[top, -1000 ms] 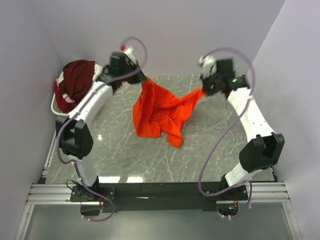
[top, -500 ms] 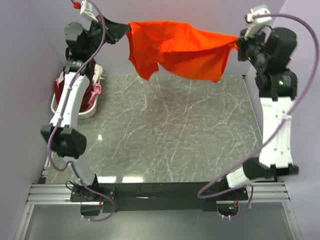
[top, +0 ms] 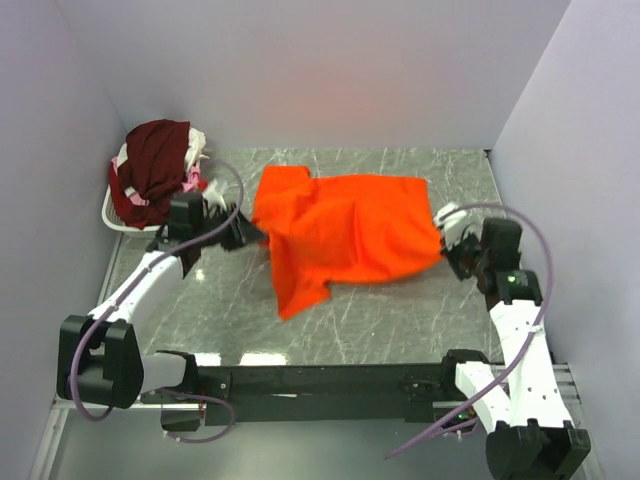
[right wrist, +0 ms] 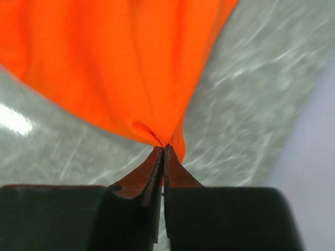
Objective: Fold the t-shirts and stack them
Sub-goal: Flatten the tshirt out
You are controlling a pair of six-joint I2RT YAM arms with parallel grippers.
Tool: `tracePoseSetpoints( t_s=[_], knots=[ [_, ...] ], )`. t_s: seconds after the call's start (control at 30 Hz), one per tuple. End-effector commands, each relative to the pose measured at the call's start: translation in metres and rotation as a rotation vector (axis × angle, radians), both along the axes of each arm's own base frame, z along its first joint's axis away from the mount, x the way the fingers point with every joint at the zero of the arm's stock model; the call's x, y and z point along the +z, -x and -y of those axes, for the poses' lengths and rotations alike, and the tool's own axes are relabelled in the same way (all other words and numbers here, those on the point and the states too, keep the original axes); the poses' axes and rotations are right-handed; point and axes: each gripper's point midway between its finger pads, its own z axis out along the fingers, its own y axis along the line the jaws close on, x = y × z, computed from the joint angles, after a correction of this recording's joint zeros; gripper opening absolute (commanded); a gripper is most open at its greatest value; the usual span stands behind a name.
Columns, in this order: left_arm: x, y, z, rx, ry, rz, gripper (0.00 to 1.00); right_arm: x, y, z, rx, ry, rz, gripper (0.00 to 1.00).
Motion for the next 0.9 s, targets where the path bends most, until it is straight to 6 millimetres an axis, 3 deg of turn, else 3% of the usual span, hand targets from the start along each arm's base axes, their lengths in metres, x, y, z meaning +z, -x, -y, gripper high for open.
tracePoseSetpoints(
  t_s=[0.0,0.03,0.07,0.13,0.17,0.27,0.47,0.57,0.67,0.7,0.77,0.8,0.87],
  knots=[
    [-0.037,0.019,-0.012,0.06,-0.061,-0.084,0.37,-0.027,0.009,0.011,0.0,0.079,-0.004,0.1],
    [-0.044,0.02,-0.015,0.082,-0.071,-0.108,0.46,-0.035,0.01,0.013,-0.01,0.083,-0.029,0.18],
    [-0.051,0.021,-0.017,0.091,-0.084,-0.127,0.58,-0.04,0.012,0.013,-0.012,0.082,-0.049,0.35],
    [-0.055,0.021,-0.023,0.115,-0.12,-0.147,0.61,-0.041,0.014,0.011,-0.006,0.066,-0.077,0.54],
    [-0.046,0.02,-0.025,0.124,-0.124,-0.118,0.63,-0.04,0.015,0.008,0.005,0.058,-0.079,0.69],
    [-0.029,0.021,-0.032,0.16,-0.156,-0.058,0.68,-0.033,0.019,-0.008,0.09,0.014,-0.066,0.86],
    [-0.032,0.044,-0.018,0.107,-0.188,-0.07,0.68,-0.052,0.048,-0.061,0.487,-0.099,-0.15,0.89],
    [-0.038,0.048,-0.01,0.08,-0.209,-0.069,0.67,-0.057,0.045,-0.067,0.509,-0.137,-0.168,0.89],
    [-0.036,0.037,-0.006,0.059,-0.242,-0.043,0.66,-0.054,0.025,-0.065,0.422,-0.192,-0.196,0.88],
    [-0.034,0.034,-0.003,0.038,-0.252,-0.027,0.66,-0.045,0.007,-0.062,0.382,-0.192,-0.157,0.87],
    [-0.026,0.024,0.005,0.006,-0.268,0.002,0.65,-0.054,-0.013,-0.05,0.228,-0.223,-0.224,0.84],
    [-0.024,0.019,0.006,0.0,-0.294,0.027,0.65,-0.046,-0.03,-0.045,0.188,-0.218,-0.198,0.83],
    [-0.017,0.012,0.011,-0.013,-0.325,0.056,0.65,-0.066,-0.048,-0.031,0.062,-0.213,-0.291,0.76]
  ],
)
